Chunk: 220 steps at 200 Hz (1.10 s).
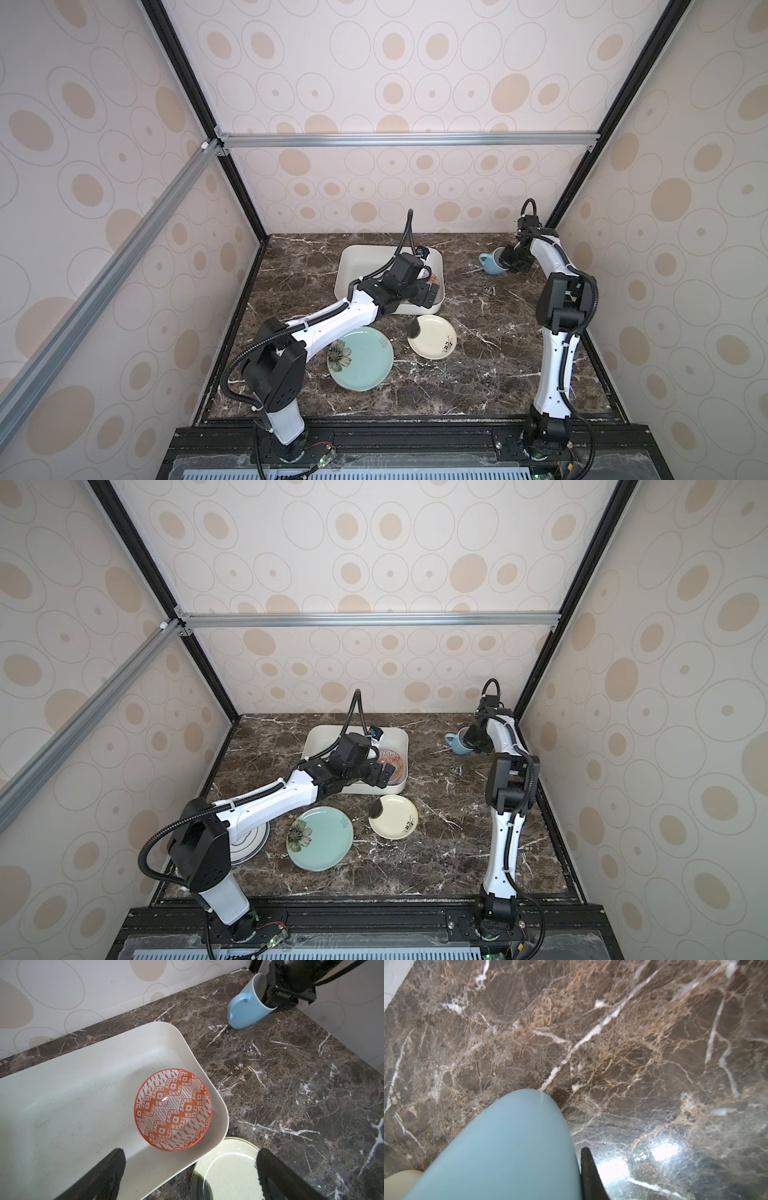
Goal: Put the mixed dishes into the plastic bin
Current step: 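Lift the light blue mug with the right gripper and carry it over the bin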
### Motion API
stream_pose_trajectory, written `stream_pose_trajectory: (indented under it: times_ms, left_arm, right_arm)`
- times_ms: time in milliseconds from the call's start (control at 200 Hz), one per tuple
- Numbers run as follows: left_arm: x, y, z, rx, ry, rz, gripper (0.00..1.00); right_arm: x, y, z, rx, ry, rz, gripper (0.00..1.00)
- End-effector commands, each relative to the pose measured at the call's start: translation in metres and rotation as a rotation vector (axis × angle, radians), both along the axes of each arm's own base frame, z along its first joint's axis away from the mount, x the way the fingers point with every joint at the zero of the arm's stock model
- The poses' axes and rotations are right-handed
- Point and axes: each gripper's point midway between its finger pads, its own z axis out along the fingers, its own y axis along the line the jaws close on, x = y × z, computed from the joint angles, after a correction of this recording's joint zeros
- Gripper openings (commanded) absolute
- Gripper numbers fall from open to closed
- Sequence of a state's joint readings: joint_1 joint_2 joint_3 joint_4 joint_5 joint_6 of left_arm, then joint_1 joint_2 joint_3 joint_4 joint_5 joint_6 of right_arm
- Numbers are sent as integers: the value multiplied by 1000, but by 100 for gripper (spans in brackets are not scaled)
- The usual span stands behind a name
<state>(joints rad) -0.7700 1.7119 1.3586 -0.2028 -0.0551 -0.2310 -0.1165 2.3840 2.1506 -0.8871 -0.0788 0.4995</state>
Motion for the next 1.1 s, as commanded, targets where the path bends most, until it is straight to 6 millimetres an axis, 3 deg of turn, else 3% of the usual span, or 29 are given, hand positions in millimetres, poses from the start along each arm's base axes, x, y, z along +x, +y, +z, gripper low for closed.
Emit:
stream_pose_trajectory:
  times_ms: [0, 240, 375, 640, 770, 805, 1095]
  left_arm:
    - [-2, 4, 20, -11, -52, -2, 99]
    - [-5, 14, 20, -26, -56, 24, 99]
    - [-8, 21, 19, -33, -55, 37, 99]
    - [-13, 31, 21, -57, -65, 50, 99]
    - [-16, 38, 22, -60, -72, 59, 99]
    - [-16, 41, 22, -62, -73, 62, 99]
    - [-19, 60, 20, -74, -78, 87, 99]
  right_arm:
    - [-3, 16, 28, -6, -29, 46, 4]
    - [-6, 42, 59, -15, -73, 119, 3]
    - [-7, 65, 88, -36, -131, 174, 2]
    - [2, 134, 132, -21, -251, 335, 2]
    - [4, 166, 130, -6, -270, 408, 2]
    - [8, 174, 140, -7, -300, 425, 2]
    - [17, 226, 119, 6, -290, 523, 3]
